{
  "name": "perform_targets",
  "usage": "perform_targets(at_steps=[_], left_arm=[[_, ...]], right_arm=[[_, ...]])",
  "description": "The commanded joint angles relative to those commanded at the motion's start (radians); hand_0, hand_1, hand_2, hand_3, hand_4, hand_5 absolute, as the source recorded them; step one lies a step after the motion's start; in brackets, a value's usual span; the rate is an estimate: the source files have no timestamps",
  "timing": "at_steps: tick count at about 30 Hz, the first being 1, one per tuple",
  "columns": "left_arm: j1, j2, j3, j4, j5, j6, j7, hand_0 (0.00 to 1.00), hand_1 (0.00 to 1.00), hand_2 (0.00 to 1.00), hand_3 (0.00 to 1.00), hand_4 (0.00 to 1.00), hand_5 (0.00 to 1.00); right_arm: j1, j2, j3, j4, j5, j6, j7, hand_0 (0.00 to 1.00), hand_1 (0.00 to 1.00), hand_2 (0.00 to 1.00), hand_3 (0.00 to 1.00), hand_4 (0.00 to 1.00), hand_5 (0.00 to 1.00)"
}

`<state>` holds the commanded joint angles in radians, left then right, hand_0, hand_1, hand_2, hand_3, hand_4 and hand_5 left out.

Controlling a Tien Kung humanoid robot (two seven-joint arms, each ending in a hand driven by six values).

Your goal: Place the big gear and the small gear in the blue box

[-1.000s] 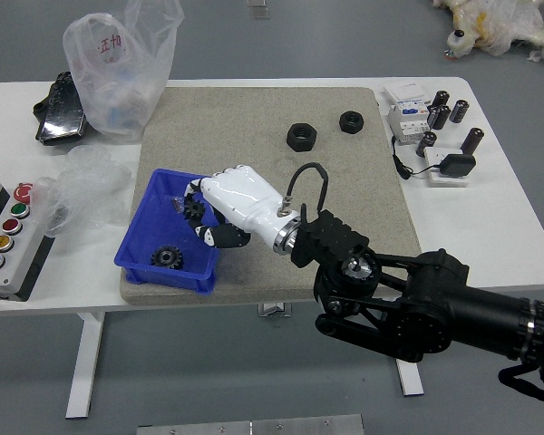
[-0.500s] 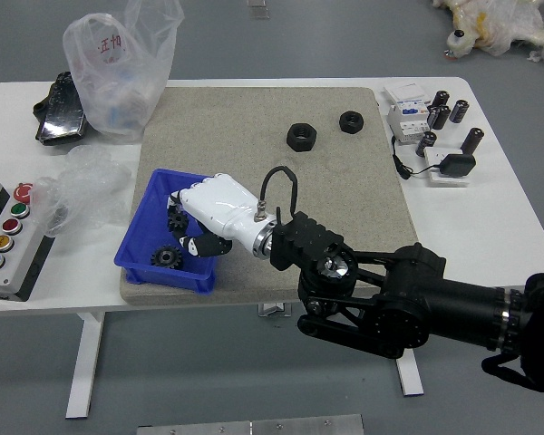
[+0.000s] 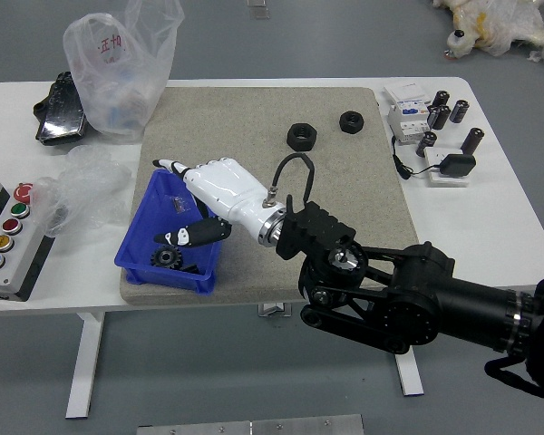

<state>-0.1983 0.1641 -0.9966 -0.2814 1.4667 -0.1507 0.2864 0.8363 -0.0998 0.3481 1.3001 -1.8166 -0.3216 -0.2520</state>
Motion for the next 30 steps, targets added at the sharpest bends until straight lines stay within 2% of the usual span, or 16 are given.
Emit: perform_targets(at_steps=[3, 4, 9, 10, 15, 16, 18, 25, 30], left_arm=[[0.001, 0.000, 0.004, 0.001, -0.006, 0.003, -0.002, 0.743, 0.703, 0.688, 0.714, 0.687, 0.491], [0.001, 0.000, 0.006, 0.001, -0.009, 0.004, -0.003, 0.742, 0.704, 0.687, 0.715, 0.688, 0.490], [0.005, -0.002, 0.017, 0.003, -0.026, 0.011, -0.006, 0.742, 0.704, 0.687, 0.715, 0.688, 0.490], [0.006, -0.002, 0.018, 0.003, -0.028, 0.012, -0.007, 0.742, 0.703, 0.687, 0.714, 0.691, 0.491], [0.005, -0.004, 0.029, 0.005, -0.040, 0.016, -0.012, 0.742, 0.703, 0.687, 0.714, 0.691, 0.491], [0.004, -0.004, 0.032, 0.006, -0.043, 0.017, -0.014, 0.742, 0.704, 0.687, 0.714, 0.689, 0.488], [0.004, -0.003, 0.039, 0.007, -0.049, 0.019, -0.019, 0.742, 0.704, 0.687, 0.714, 0.689, 0.488], [0.005, -0.003, 0.048, 0.011, -0.050, 0.020, -0.030, 0.742, 0.702, 0.687, 0.713, 0.691, 0.489], [-0.006, -0.001, 0.085, 0.014, -0.077, 0.022, -0.050, 0.742, 0.703, 0.687, 0.714, 0.691, 0.488]], right_arm=[[-0.047, -0.051, 0.079, 0.043, 0.100, -0.022, 0.064, 0.337, 0.441, 0.240, 0.915, 0.969, 0.647], [-0.063, -0.065, 0.106, 0.053, 0.136, -0.025, 0.086, 0.388, 0.487, 0.410, 0.850, 0.949, 0.640], [-0.161, -0.144, 0.247, 0.100, 0.299, -0.026, 0.191, 0.388, 0.487, 0.410, 0.850, 0.949, 0.640], [-0.179, -0.156, 0.273, 0.105, 0.330, -0.022, 0.210, 0.461, 0.619, 0.655, 0.826, 0.940, 0.633], [-0.288, -0.212, 0.405, 0.115, 0.498, 0.013, 0.316, 0.461, 0.619, 0.655, 0.826, 0.940, 0.633], [-0.312, -0.222, 0.430, 0.116, 0.534, 0.022, 0.338, 0.513, 0.653, 0.690, 0.805, 0.924, 0.633], [-0.361, -0.239, 0.476, 0.117, 0.599, 0.042, 0.380, 0.513, 0.653, 0.690, 0.805, 0.924, 0.633], [-0.515, -0.258, 0.593, 0.113, 0.804, 0.094, 0.469, 0.553, 0.666, 0.700, 0.789, 0.921, 0.637], [-0.562, -0.263, 0.643, 0.092, 0.925, 0.113, 0.495, 0.559, 0.669, 0.704, 0.782, 0.922, 0.636]])
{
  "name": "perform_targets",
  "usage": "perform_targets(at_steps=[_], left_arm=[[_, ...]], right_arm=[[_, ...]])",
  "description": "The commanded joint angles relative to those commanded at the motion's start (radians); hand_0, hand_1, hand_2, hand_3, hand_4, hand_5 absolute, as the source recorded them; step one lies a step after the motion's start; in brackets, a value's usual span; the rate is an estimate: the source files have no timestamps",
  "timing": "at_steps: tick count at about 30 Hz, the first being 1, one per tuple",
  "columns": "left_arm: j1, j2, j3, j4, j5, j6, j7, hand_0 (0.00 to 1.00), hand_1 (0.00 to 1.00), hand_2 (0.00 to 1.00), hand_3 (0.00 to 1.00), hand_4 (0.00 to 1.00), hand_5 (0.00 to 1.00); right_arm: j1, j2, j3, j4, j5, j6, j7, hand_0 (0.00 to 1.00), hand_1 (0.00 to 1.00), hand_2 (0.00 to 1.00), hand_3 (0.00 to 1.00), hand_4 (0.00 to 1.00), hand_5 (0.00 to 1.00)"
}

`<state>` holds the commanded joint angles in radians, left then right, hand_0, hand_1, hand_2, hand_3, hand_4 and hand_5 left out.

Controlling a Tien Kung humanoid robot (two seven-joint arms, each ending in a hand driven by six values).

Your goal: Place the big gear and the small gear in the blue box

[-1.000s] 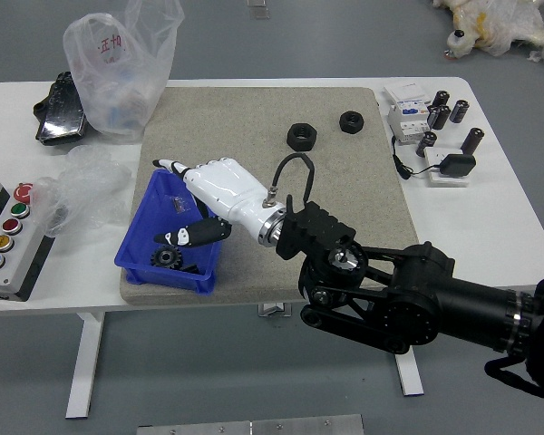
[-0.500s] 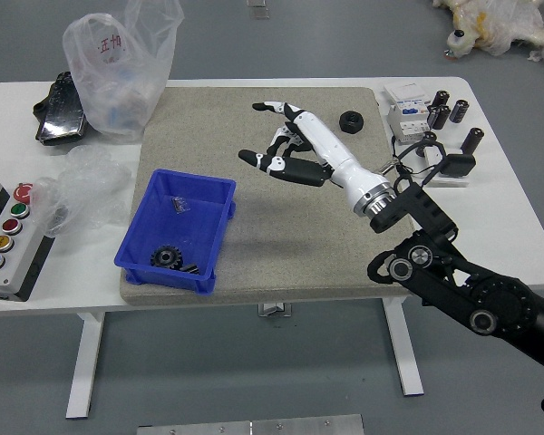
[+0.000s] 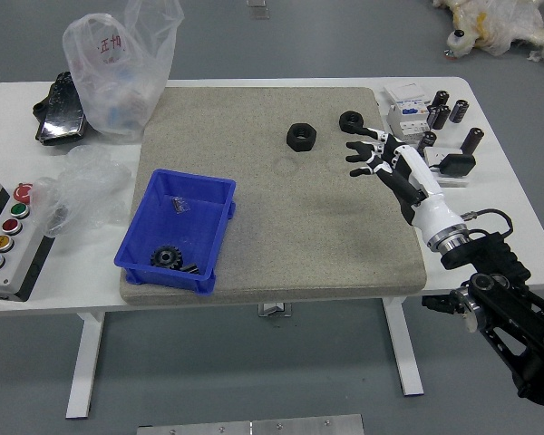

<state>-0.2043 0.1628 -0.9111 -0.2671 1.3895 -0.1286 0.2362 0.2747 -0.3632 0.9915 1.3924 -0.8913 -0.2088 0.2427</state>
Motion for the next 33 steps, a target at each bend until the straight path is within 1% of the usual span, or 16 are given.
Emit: perform_targets(at_steps=[4, 6, 14, 21, 22, 27, 28, 33], left_arm=[[-0.009, 0.000, 0.058, 0.002, -0.055, 0.007, -0.023, 0.742, 0.704, 0.687, 0.712, 0.691, 0.482], [-0.011, -0.002, 0.068, 0.003, -0.065, 0.007, -0.026, 0.742, 0.704, 0.687, 0.712, 0.691, 0.482], [-0.011, -0.002, 0.059, 0.004, -0.057, 0.007, -0.024, 0.742, 0.704, 0.687, 0.711, 0.690, 0.480], [-0.019, 0.000, 0.071, 0.005, -0.069, 0.010, -0.031, 0.742, 0.704, 0.687, 0.711, 0.690, 0.478], [-0.019, -0.001, 0.071, 0.005, -0.069, 0.010, -0.031, 0.742, 0.677, 0.668, 0.709, 0.690, 0.477], [-0.018, 0.000, 0.058, 0.005, -0.057, 0.007, -0.024, 0.742, 0.677, 0.668, 0.709, 0.690, 0.477], [-0.018, 0.001, 0.055, 0.005, -0.054, 0.007, -0.023, 0.741, 0.626, 0.623, 0.708, 0.690, 0.477], [-0.021, 0.000, 0.044, 0.005, -0.045, 0.004, -0.019, 0.741, 0.626, 0.623, 0.708, 0.690, 0.477]], right_arm=[[-0.018, -0.005, 0.051, -0.002, 0.060, 0.005, 0.007, 0.568, 0.670, 0.702, 0.777, 0.920, 0.637], [-0.028, -0.005, 0.080, 0.000, 0.071, 0.006, 0.011, 0.568, 0.670, 0.702, 0.777, 0.920, 0.637], [-0.053, -0.014, 0.178, 0.016, 0.080, 0.011, 0.024, 0.578, 0.671, 0.701, 0.773, 0.917, 0.635], [-0.080, -0.026, 0.277, 0.045, 0.078, 0.015, 0.032, 0.579, 0.665, 0.702, 0.771, 0.917, 0.639], [-0.084, -0.028, 0.290, 0.051, 0.078, 0.016, 0.033, 0.581, 0.663, 0.701, 0.768, 0.914, 0.643], [-0.098, -0.036, 0.331, 0.072, 0.073, 0.016, 0.033, 0.581, 0.663, 0.701, 0.768, 0.914, 0.643], [-0.099, -0.037, 0.337, 0.074, 0.071, 0.016, 0.033, 0.581, 0.661, 0.701, 0.768, 0.911, 0.646], [-0.108, -0.038, 0.366, 0.082, 0.059, 0.014, 0.030, 0.581, 0.661, 0.701, 0.768, 0.911, 0.646]])
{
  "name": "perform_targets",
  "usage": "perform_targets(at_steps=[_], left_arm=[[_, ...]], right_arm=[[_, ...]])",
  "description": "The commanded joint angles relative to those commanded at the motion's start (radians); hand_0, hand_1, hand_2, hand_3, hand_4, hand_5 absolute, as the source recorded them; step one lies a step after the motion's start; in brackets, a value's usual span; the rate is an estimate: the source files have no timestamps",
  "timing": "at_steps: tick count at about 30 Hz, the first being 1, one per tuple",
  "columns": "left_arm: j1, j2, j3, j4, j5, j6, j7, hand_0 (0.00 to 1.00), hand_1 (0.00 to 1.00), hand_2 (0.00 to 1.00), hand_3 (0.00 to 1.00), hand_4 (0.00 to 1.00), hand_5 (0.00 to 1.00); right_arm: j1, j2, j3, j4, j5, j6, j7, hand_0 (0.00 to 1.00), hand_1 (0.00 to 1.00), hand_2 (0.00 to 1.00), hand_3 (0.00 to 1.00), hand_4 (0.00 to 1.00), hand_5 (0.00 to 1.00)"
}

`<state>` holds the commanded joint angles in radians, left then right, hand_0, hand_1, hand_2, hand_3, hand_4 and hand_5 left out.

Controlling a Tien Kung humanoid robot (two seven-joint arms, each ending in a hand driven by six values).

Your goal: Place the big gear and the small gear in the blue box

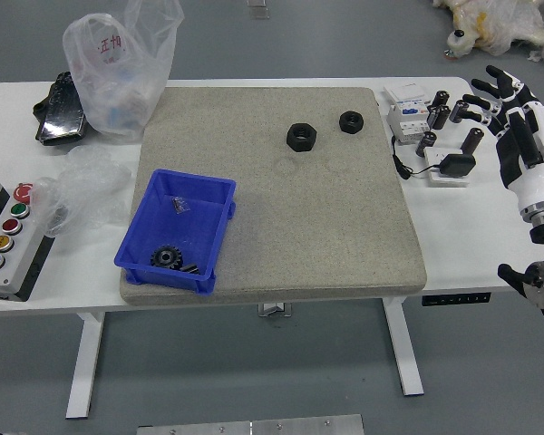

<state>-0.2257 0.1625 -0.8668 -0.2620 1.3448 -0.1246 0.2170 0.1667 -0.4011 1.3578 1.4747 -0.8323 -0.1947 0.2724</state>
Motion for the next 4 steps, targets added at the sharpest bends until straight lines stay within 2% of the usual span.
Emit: perform_targets(at_steps=[4], left_arm=[[-0.001, 0.002, -0.001, 0.000, 0.001, 0.001, -0.002, 0.740, 0.626, 0.625, 0.707, 0.689, 0.477]], right_arm=[[-0.010, -0.001, 0.025, 0.007, -0.005, -0.002, -0.001, 0.573, 0.661, 0.701, 0.767, 0.906, 0.650]])
